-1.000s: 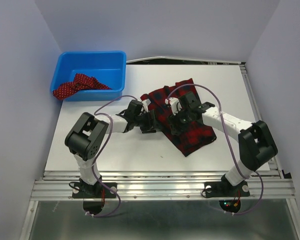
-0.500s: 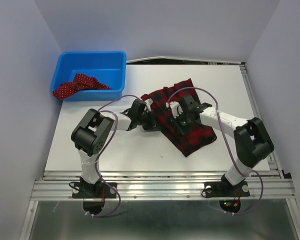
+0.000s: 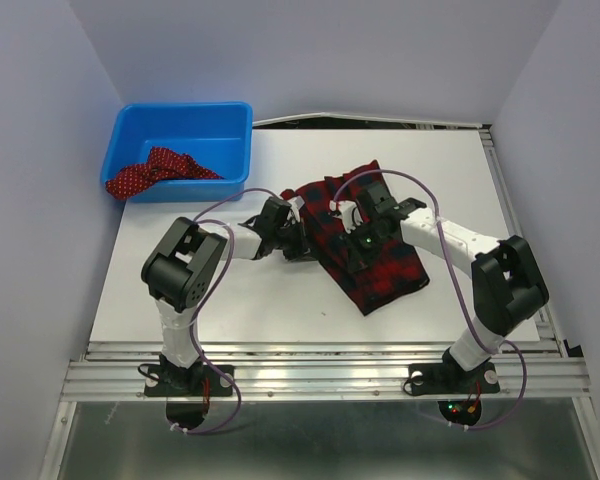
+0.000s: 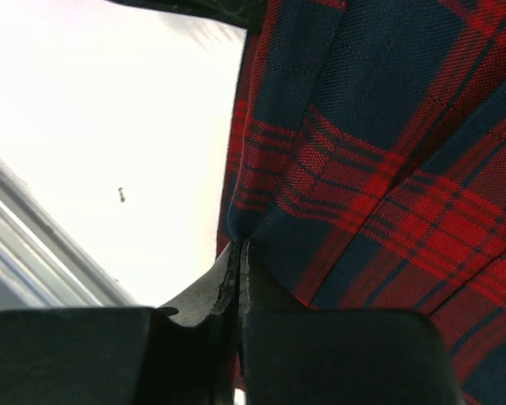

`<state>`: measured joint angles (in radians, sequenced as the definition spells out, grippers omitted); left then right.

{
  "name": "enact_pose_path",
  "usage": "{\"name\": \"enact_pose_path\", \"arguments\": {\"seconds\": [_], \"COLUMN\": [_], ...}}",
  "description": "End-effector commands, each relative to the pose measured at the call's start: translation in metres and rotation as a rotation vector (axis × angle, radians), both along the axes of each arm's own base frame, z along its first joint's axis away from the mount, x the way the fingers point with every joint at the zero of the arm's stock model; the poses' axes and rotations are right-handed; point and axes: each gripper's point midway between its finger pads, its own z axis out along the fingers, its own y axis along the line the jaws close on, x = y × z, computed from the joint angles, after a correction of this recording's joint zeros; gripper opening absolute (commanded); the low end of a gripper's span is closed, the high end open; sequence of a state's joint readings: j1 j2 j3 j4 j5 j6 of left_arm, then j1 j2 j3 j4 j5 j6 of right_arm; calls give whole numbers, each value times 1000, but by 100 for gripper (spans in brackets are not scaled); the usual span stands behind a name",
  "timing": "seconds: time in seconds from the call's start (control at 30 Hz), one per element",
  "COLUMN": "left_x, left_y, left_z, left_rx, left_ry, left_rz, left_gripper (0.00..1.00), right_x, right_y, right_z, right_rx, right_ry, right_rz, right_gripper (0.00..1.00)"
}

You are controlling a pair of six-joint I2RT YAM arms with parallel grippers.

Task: Fold and stack the skirts
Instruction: Fold the skirt

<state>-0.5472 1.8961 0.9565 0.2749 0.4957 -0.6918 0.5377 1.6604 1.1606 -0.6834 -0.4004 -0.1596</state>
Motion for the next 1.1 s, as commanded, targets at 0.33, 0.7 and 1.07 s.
{"name": "enact_pose_path", "arguments": {"seconds": [0.33,0.7,1.07], "left_x": [16,16,26], "left_y": [7,15,65], "left_z": [21,32,95], "left_rx": [18,46,157], "left_ry": [-86,-127,-301], "left_rz": [12,-26,-113], "left_gripper": [0,14,37], "right_x": [-30,-3,2], "right_y": [20,43,64], "right_z": [-18,-35,-18], "right_rx": [124,214,332], "right_ry": [186,182,202], "right_rz": [-19,-99,-103], "right_gripper": [1,1,21]}}
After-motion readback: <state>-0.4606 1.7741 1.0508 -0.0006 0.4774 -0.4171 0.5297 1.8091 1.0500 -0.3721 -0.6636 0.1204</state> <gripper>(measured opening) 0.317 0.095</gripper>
